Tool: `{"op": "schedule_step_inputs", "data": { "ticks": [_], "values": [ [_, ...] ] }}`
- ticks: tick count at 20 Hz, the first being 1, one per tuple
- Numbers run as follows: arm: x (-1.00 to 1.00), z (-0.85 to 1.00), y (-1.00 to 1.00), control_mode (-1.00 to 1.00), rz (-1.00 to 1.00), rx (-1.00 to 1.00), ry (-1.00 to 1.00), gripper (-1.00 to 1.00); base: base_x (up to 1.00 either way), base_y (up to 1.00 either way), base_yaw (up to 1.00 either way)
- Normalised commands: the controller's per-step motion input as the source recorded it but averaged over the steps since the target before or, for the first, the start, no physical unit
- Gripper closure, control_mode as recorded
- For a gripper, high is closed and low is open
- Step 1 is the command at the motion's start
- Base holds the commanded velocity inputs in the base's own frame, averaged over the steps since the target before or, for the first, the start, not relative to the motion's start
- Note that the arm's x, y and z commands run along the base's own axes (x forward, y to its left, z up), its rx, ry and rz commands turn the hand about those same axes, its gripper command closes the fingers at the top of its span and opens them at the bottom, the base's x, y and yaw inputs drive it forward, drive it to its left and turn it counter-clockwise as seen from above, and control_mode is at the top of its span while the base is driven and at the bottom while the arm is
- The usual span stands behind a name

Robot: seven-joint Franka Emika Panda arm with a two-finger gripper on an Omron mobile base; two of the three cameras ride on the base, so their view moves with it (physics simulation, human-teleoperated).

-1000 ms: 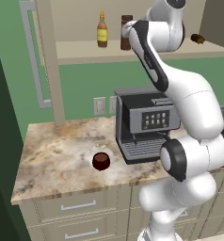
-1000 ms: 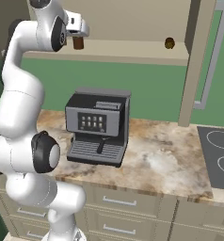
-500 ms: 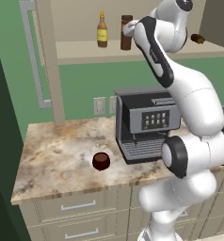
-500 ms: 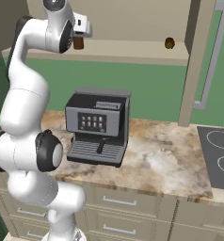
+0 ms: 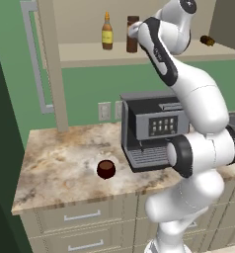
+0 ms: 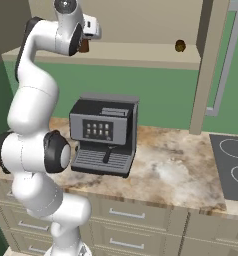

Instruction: Pick the cinnamon and honey bottle from the cabinet and place them next to the mug.

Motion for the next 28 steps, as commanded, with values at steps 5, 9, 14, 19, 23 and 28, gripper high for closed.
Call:
{"op": "schedule_step_inputs", "data": {
  "ticks": [5, 9, 14, 19, 23, 28],
  "values": [
    [0.19, 0.00, 0.17, -1.00, 0.00, 0.00, 0.00, -1.00, 0.00, 0.00, 0.00],
    [0.13, 0.00, 0.15, -1.00, 0.00, 0.00, 0.00, -1.00, 0.00, 0.00, 0.00],
    [0.08, -0.04, 0.01, -1.00, 0.00, 0.00, 0.00, -1.00, 0.00, 0.00, 0.00],
    [0.17, -0.11, 0.00, -1.00, 0.00, 0.00, 0.00, -1.00, 0.00, 0.00, 0.00],
    [0.20, -0.10, 0.00, -1.00, 0.00, 0.00, 0.00, -1.00, 0.00, 0.00, 0.00],
    [0.24, -0.01, 0.00, -1.00, 0.00, 0.00, 0.00, -1.00, 0.00, 0.00, 0.00]
  ]
}}
